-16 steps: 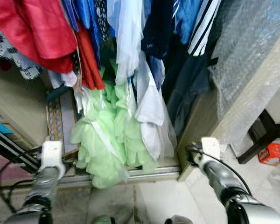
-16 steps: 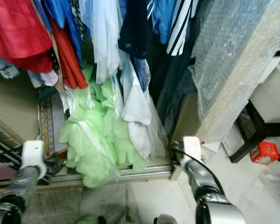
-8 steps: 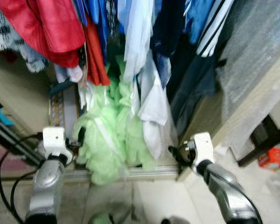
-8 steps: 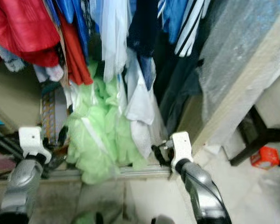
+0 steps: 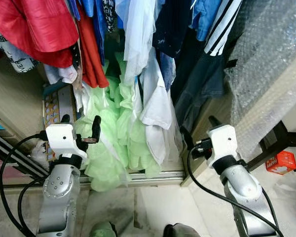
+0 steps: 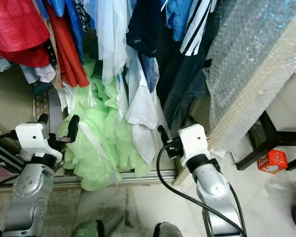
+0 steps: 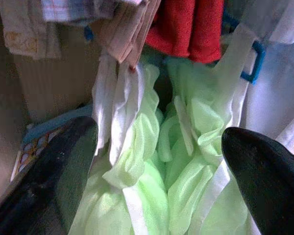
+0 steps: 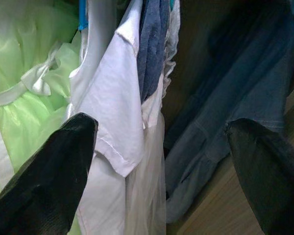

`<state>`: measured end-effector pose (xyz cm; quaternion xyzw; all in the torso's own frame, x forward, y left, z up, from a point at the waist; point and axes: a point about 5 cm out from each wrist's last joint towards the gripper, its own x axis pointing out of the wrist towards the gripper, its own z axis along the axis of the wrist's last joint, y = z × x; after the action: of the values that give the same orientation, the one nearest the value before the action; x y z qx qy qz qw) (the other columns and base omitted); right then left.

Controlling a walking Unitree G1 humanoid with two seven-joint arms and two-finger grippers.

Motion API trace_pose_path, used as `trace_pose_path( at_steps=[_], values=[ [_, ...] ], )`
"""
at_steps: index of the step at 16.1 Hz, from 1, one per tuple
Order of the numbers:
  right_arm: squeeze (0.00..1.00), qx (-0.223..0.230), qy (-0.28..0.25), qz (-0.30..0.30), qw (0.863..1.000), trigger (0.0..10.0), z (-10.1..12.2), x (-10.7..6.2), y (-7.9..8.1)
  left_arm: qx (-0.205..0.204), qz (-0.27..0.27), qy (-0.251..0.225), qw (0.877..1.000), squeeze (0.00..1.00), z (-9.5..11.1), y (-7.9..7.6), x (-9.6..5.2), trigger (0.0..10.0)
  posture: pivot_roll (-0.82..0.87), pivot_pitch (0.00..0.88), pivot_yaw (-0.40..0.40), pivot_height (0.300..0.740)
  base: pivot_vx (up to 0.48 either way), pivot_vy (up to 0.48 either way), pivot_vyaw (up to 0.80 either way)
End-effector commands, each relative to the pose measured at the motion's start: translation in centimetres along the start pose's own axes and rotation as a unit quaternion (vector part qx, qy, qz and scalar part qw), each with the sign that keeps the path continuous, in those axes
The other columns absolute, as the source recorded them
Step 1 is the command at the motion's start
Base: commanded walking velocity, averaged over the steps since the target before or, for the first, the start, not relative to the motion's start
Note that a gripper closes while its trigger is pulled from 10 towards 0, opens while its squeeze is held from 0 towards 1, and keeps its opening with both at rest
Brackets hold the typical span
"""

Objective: Clean up the room

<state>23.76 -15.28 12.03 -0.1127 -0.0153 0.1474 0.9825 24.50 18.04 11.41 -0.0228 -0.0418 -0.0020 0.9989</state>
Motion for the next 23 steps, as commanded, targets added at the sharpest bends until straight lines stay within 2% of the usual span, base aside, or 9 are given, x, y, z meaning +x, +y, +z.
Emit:
trace_pose_path(
  at_steps=[1,6,15,20,23],
  values=[
    [0.0,-0.007,0.0,-0.002,1.0,10.0,-0.1,-0.3,0.0,-0.003,0.007,0.006,1.0,0.0,0.1,0.1,-0.2,10.0,-0.03,0.067,-0.024,0.74,0.0,0.0,0.46],
    [0.0,-0.004,-0.001,0.001,1.0,10.0,-0.3,-0.5,0.3,-0.01,-0.001,0.001,1.0,0.0,1.0,-0.5,0.2,10.0,-0.04,0.069,-0.022,0.74,0.0,0.0,0.46],
    [0.0,-0.004,-0.001,0.008,1.0,10.0,-0.5,-0.6,0.6,-0.009,-0.014,0.005,1.0,0.0,1.3,-0.7,0.8,10.0,-0.03,0.075,-0.015,0.74,0.228,0.0,0.0],
    [0.0,-0.005,-0.002,0.013,1.0,10.0,-0.5,-0.6,0.7,-0.01,-0.013,0.005,1.0,0.0,1.3,-0.7,0.9,10.0,-0.03,0.072,-0.016,0.74,0.292,0.0,0.53],
    [0.0,-0.004,0.0,0.017,1.0,10.0,-0.6,-0.6,0.7,-0.012,-0.006,0.007,1.0,0.0,1.3,-0.8,1.0,10.0,-0.04,0.071,-0.018,0.74,0.0,0.0,0.45]
  ],
)
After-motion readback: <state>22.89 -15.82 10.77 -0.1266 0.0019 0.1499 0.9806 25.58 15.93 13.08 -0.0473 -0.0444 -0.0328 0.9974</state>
